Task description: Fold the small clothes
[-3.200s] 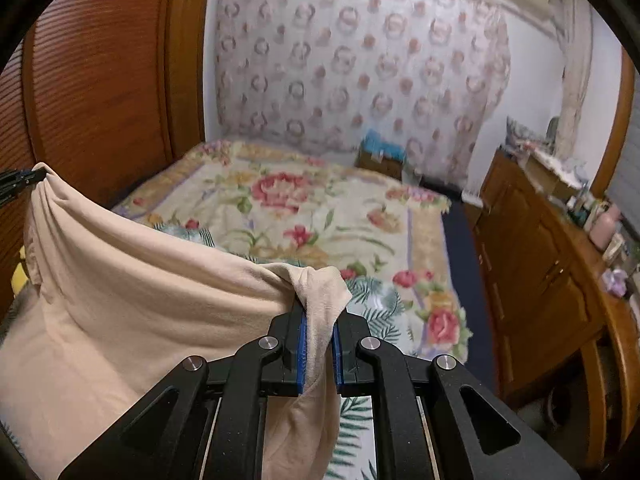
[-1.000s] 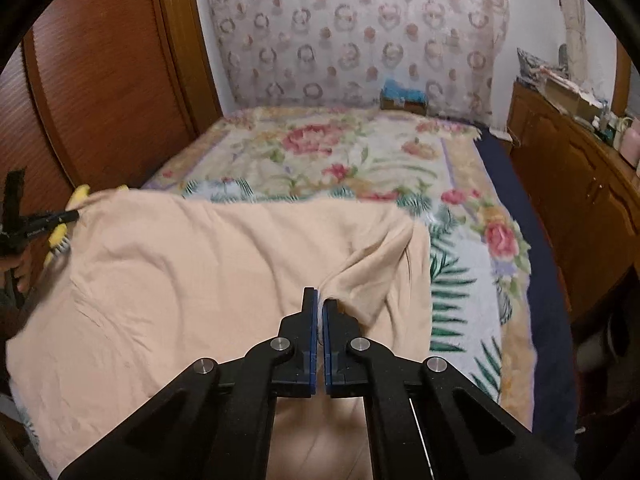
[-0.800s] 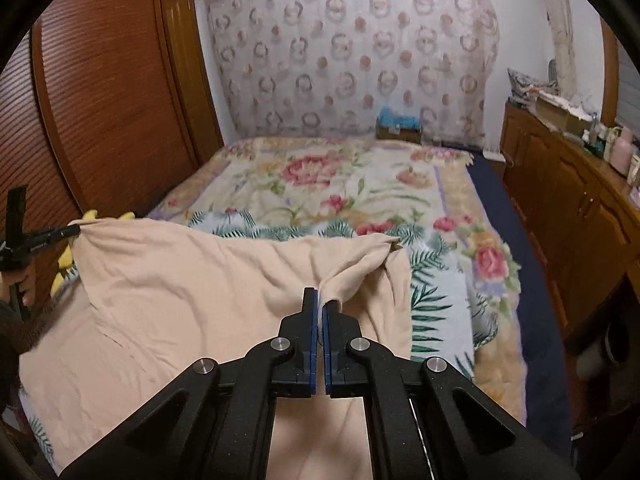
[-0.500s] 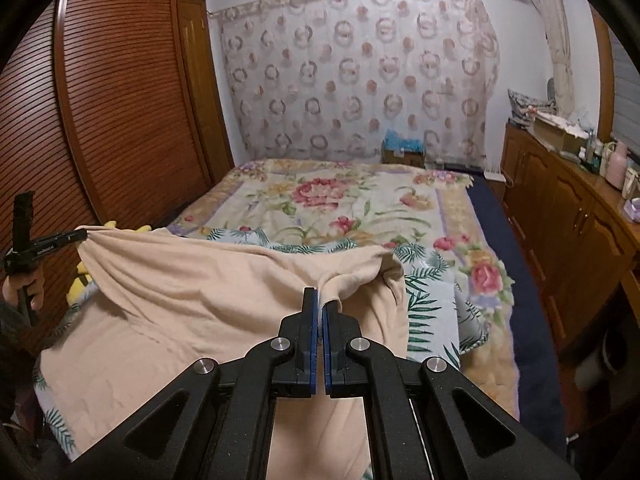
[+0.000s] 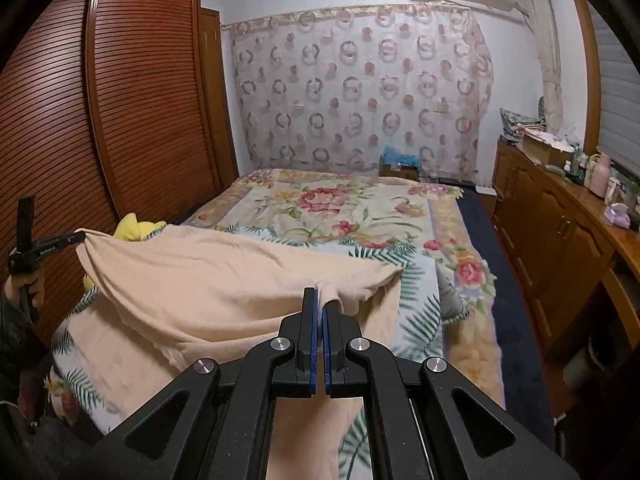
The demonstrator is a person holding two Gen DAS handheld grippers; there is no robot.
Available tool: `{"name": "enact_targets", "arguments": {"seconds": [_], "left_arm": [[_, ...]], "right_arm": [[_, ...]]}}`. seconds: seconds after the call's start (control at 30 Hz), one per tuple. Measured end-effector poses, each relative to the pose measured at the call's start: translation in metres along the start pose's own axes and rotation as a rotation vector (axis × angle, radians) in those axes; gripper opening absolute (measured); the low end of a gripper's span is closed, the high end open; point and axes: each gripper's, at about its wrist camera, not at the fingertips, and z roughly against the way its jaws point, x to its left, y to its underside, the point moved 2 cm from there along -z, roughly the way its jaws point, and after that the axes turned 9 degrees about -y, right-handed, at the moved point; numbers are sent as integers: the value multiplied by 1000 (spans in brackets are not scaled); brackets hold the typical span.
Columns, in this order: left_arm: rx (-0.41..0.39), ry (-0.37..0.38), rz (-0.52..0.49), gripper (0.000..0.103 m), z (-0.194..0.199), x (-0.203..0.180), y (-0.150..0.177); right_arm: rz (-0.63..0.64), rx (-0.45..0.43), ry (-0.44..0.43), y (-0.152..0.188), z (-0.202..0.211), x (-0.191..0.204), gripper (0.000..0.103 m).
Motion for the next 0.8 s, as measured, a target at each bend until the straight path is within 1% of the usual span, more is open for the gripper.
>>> {"name": "enact_targets", "arguments": {"seconds": [0.2,0.4,0.57,0.63,0.7,0.73,0.77,0.8], "left_arm": [[21,0,-1,5,15,4,25],[26,1,8,5,29,9,43],[53,-22,0,5,24,12,59],[75,-30,-6,7,21,11,67],[86,-30,-13,21,20,10,74],[85,-29,-13,33,21,10,76],[84,-24,-11,41,21,10,78],[86,-14,-6,41,21,11,80]], "right_arm": [[-4,10,9,20,27,13,2],[-22,32,16,41,49,21,2],[-42,67,23,53,55,20,2],[-42,90,44,59,52,20,2],[-47,112,60,61,47,19,2],[-47,121,64,61,45,20,4],[-43,130,74,59,42,20,6],[-40,134,83,59,41,19,9]]}}
